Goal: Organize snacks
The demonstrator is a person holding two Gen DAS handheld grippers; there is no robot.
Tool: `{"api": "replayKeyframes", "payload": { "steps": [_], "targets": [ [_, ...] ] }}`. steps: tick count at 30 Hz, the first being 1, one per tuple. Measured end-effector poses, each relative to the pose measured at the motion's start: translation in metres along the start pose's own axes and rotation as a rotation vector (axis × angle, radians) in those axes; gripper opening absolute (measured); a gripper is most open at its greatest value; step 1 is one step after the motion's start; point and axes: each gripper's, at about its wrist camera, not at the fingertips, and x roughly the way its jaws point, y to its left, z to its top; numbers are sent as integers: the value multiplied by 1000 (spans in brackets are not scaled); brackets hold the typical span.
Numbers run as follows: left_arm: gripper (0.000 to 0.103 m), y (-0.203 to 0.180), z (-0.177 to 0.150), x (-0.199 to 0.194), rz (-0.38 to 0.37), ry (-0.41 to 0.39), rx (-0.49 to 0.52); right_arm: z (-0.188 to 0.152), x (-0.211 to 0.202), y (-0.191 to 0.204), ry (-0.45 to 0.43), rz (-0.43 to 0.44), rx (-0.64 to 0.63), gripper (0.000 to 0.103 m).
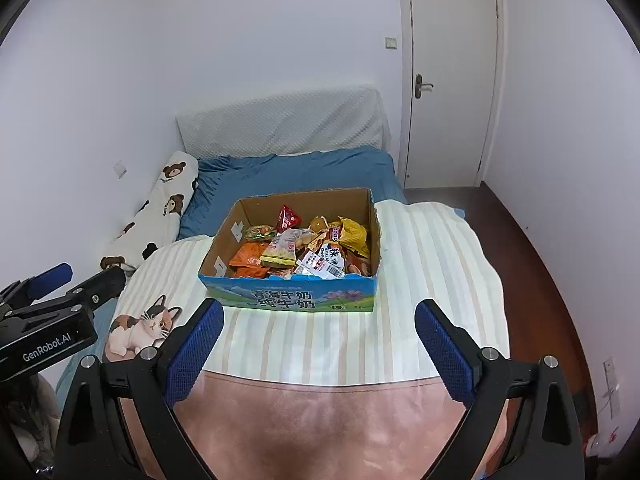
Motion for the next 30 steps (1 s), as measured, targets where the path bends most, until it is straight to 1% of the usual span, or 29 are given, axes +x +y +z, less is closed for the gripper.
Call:
{"api": "replayKeyframes", "payload": {
  "steps": [3,5,7,8,9,13,17,19,21,27,30],
  "targets": [
    [93,0,-3,-7,0,-7,-3,-1,-6,2,-8,-3,-11,99],
    [93,0,-5,-8,2,-8,-2,0,-5,2,-8,-10,-15,101],
    [94,-1,-5,-5,4,-8,-1,0,-2,1,-12,-19,-18,102],
    [96,-2,-4,-2,6,-2,1,0,0,1,-10,-24,-22,102],
    [103,-2,-4,2,6,10,3,1,4,1,-8,-28,-23,102],
    [103,-5,2,15,-2,18,8,5,16,-3,-11,-44,-5,102],
    [103,-6,9,31,24,10,7,14,29,-5,-26,-60,-3,102],
    [103,-5,12,38,18,22,-1,19,38,-5,-29,-64,-2,102],
    [103,-6,15,46,29,20,-2,25,47,-5,-32,-72,-8,102],
    [103,-5,23,70,57,39,-6,37,71,-5,-20,-87,-8,102],
    [103,-5,25,81,64,53,-4,39,84,-5,-1,-90,-6,102]
  ]
}}
